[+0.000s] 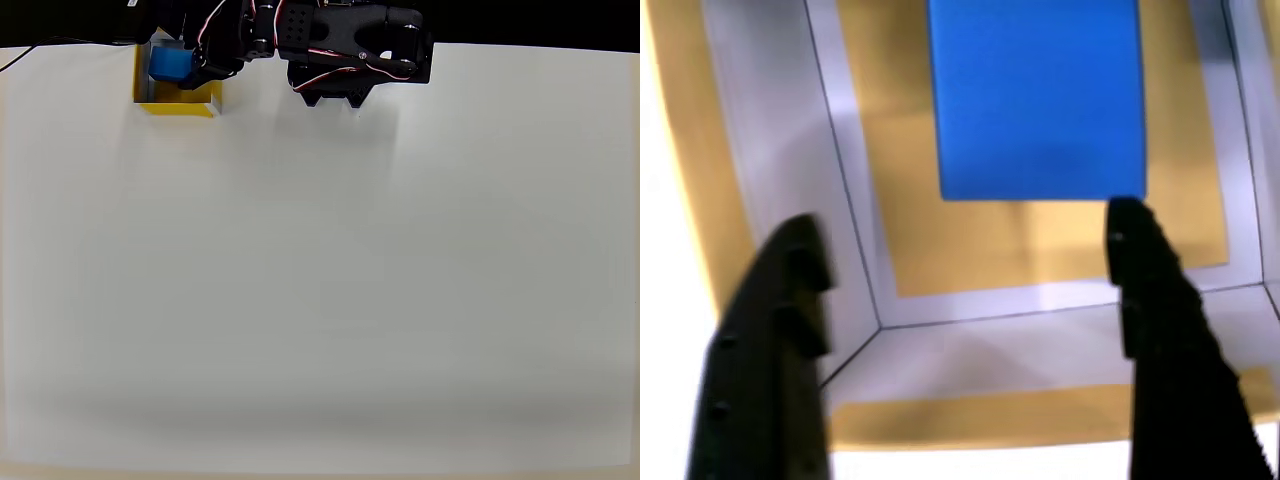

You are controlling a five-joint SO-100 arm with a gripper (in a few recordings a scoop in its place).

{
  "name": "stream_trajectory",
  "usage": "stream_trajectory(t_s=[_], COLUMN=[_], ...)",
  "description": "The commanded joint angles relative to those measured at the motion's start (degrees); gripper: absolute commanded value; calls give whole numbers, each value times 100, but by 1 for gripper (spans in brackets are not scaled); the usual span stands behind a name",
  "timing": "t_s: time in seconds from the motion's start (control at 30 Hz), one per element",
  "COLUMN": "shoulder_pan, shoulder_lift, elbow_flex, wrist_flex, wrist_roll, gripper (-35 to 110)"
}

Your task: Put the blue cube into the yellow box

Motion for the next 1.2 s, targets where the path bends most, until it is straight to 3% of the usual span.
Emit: stream_trajectory(t_s=[0.0,0.17,0.57,0.87,1.17], shoulder_pan=[123,79,-896,-3208,-5537], shoulder_lift=[-88,-272,-26,589,1687], elbow_flex=[-1863,-3357,-4948,-4579,-2786], wrist_flex=[940,2259,3621,3639,2821], wrist_roll=[-141,-272,114,413,413], gripper=[14,11,0,0,0])
